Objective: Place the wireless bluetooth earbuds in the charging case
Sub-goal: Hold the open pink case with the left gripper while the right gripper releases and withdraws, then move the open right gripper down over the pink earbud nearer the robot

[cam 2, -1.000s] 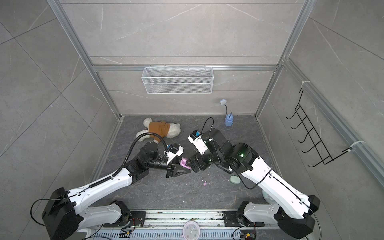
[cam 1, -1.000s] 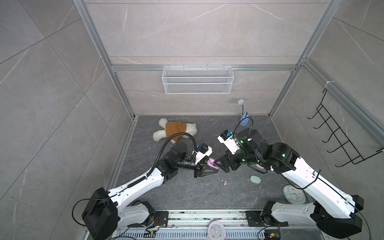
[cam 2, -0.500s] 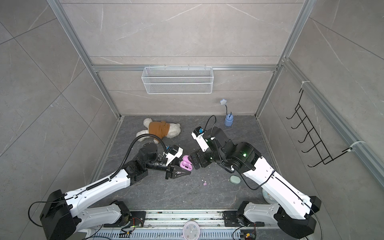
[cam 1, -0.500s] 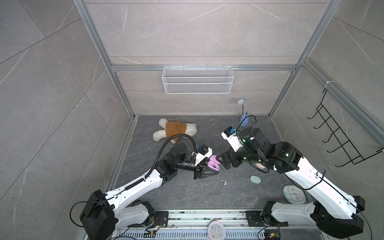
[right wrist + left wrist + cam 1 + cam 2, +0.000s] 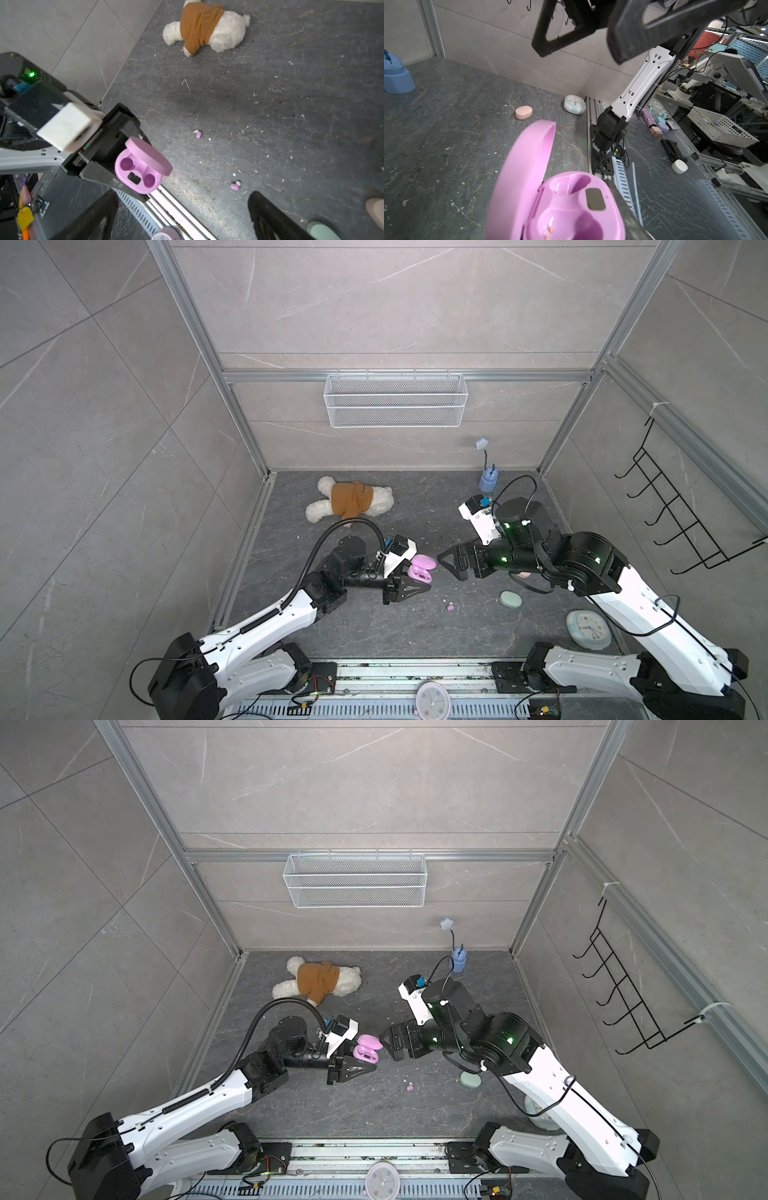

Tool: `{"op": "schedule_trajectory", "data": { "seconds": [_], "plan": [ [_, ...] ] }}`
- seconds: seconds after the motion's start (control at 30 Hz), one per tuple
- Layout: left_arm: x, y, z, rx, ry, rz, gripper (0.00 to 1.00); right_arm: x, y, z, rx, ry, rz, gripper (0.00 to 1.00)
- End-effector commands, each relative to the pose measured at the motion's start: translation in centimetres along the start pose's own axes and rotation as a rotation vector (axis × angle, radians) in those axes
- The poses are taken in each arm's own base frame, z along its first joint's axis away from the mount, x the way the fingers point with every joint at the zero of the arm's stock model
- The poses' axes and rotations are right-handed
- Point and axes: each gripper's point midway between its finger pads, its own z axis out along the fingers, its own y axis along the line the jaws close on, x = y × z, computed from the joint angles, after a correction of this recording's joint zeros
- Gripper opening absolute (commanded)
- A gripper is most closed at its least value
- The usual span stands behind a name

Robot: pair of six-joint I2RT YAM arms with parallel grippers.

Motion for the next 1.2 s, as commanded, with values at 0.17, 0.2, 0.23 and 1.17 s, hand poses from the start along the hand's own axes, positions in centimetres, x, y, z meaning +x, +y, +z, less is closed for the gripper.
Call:
{"op": "schedule_trajectory", "data": {
  "seconds": [0.17,0.2,0.23,1.17],
  "plan": [
    [-0.8,0.0,-1.9,-0.107,-0.062,0.024,0.32,6.8,-4.9,4.8,0.066,0.132,0.379,1.0],
    [-0.8,0.0,-2.2,-0.121,-0.069,0.026,0.32,7.5,-5.1,5.9,0.055,0.139,0.412,1.0],
    [-0.6,0.0,-2.4,-0.129,-0.071,0.025,0.32,8.4,-5.5,6.8,0.055,0.15,0.444,1.0],
    [0.0,-0.3,-4.5,-0.214,-0.109,0.038,0.32,19.2,-10.6,19.0,0.162,0.257,0.791,0.98]
  ]
}}
